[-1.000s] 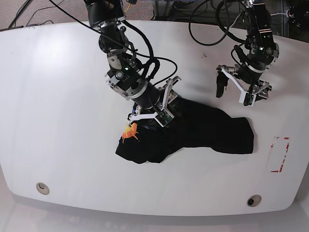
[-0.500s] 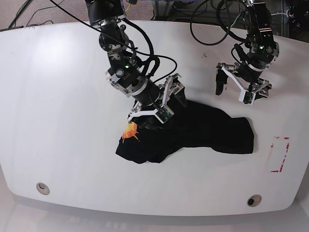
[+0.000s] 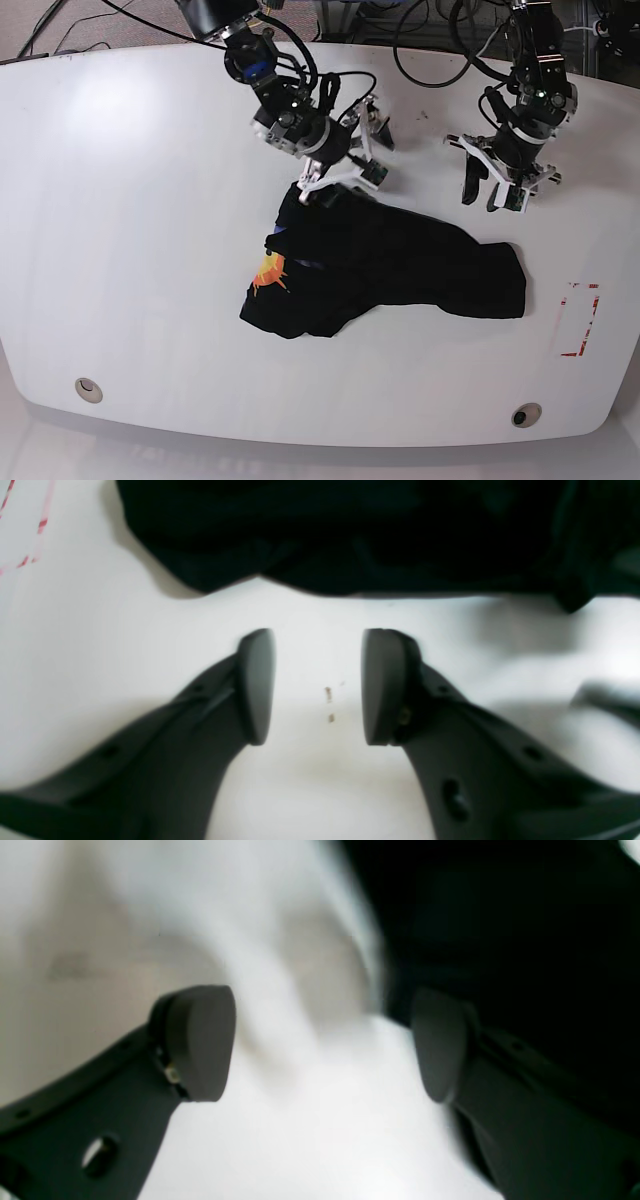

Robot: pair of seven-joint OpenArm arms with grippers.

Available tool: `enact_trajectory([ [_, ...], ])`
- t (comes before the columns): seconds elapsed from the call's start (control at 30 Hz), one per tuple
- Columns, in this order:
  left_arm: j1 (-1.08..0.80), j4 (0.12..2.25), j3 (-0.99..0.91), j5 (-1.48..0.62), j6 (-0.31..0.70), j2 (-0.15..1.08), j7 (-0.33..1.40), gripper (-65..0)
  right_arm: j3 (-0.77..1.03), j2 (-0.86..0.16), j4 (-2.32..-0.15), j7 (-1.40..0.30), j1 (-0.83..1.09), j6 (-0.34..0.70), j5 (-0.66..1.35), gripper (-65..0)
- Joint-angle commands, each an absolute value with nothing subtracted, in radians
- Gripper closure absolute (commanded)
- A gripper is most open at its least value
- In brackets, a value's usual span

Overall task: Layout the t-shirt on the table in an organized manner, then fold the t-shirt properly
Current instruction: 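Release the fabric and raise the right gripper off the shirt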

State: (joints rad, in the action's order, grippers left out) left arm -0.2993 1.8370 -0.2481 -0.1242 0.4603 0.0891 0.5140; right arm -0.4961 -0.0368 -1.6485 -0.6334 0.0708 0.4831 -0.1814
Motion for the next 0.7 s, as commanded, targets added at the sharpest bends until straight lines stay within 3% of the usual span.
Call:
enact_trajectory([
  [0.0, -0.295, 1.849, -0.249, -0.140, 0.462, 0.094, 0.476, -16.4, -0.547, -0.048, -1.656, -0.594, 0.075, 0.493, -0.179, -52.3],
  [0.1, -0.295, 1.848, -0.249, -0.141, 0.460, 0.093, 0.470, -13.7, -0.585, -0.064, -1.646, -0.586, 0.079, 0.492, -0.182, -51.3],
  [0.23, -0.285, 1.856, -0.264, -0.139, 0.453, 0.096, 0.479, -19.0, -0.616, -0.095, -1.603, -0.583, 0.052, 0.478, -0.170, -47.7],
  [0.3, -0.284, 1.858, -0.266, -0.134, 0.451, 0.096, 0.498, -28.0, -0.615, -0.101, -1.581, -0.580, 0.045, 0.475, -0.164, -45.9],
  [0.37, -0.280, 1.862, -0.267, -0.130, 0.447, 0.094, 0.526, -44.4, -0.607, -0.106, -1.559, -0.580, 0.041, 0.474, -0.155, -44.5],
  [0.5, -0.279, 1.872, -0.278, -0.130, 0.443, 0.094, 0.595, -59.9, -0.590, -0.111, -1.514, -0.570, 0.032, 0.472, -0.156, -45.0],
  [0.53, -0.297, 1.845, -0.266, -0.116, 0.453, 0.090, 0.621, -56.0, -0.590, -0.108, -1.540, -0.529, 0.065, 0.473, -0.127, -43.9],
  [0.67, -0.321, 1.847, -0.265, -0.116, 0.455, 0.088, 0.621, -56.0, -0.587, -0.110, -1.578, -0.529, 0.088, 0.473, -0.130, -43.6],
])
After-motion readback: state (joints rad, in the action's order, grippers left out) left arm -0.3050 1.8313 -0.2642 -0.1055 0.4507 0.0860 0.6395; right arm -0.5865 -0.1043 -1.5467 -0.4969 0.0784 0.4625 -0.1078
